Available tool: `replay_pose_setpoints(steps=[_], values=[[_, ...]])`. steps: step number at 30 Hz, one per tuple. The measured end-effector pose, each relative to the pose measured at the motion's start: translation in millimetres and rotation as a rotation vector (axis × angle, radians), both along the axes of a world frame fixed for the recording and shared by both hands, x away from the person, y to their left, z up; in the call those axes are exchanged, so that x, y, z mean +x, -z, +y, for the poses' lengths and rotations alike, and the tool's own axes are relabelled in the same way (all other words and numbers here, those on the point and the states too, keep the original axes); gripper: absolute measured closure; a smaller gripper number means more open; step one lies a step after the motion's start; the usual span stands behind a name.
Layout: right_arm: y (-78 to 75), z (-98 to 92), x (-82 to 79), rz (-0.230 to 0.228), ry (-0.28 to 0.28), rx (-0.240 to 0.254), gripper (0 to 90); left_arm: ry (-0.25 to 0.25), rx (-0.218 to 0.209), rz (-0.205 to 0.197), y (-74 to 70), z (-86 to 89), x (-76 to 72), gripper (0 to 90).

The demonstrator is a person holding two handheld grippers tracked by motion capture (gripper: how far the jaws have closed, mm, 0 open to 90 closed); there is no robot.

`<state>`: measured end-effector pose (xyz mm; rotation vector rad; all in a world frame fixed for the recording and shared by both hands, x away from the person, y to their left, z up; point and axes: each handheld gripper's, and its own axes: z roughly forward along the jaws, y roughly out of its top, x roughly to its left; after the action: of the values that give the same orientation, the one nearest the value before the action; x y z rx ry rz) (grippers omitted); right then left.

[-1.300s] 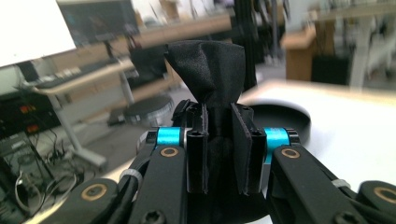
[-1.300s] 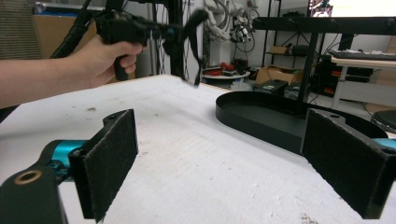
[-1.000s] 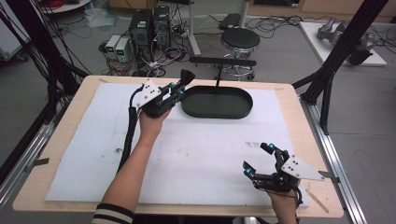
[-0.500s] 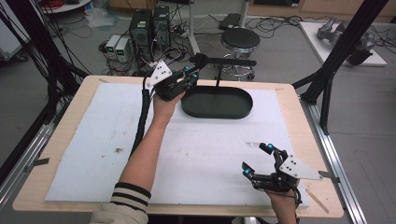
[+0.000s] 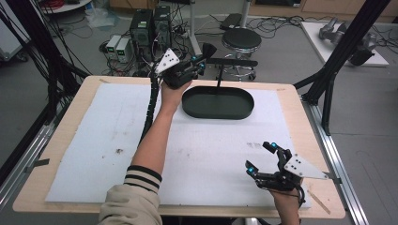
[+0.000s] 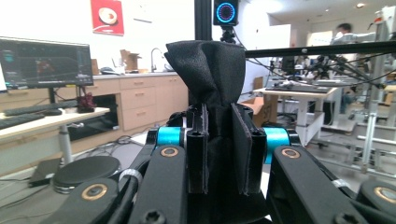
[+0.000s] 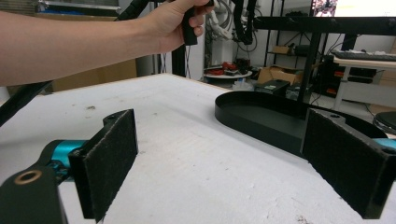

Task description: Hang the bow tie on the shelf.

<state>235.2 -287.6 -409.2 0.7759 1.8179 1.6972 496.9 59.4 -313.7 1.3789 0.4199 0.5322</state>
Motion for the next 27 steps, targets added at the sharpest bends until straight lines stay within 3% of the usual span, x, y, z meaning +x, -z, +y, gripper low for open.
replay_pose_setpoints(steps=[4, 11, 15, 19, 20, 21, 23, 27], values=[[0.0, -0.3, 0.8, -0.001, 0.002, 0.002, 10.3, 0.017, -0.003, -0.004, -0.8, -5.9, -1.1, 76.8], [0.1, 1.1, -0.1, 0.004, -0.002, 0.009, 10.3, -0.061, 0.016, -0.009, -3.1, -10.9, 3.2, 76.8], [0.4, 1.7, 1.1, -0.001, 0.0, -0.001, 10.2, -0.09, -0.013, 0.003, -5.8, -13.4, 8.1, 76.8], [0.8, 2.8, 1.5, 0.005, -0.004, -0.003, 10.3, -0.151, 0.026, -0.011, -8.1, -20.8, 10.3, 76.8], [0.9, 2.8, 1.6, 0.005, -0.006, 0.001, 10.3, -0.159, 0.016, -0.009, -8.6, -22.6, 11.3, 76.7], [0.9, 2.8, 1.6, 0.005, -0.006, 0.001, 10.3, -0.159, 0.016, -0.009, -8.6, -22.6, 11.3, 76.8], [0.8, 2.3, 2.3, 0.002, -0.003, -0.002, 10.3, -0.142, -0.028, -0.001, -9.6, -25.4, 11.9, 76.8], [0.9, 2.3, 2.2, 0.008, -0.001, 0.003, 10.3, -0.161, -0.007, -0.001, -11.8, -33.3, 13.0, 76.8]])
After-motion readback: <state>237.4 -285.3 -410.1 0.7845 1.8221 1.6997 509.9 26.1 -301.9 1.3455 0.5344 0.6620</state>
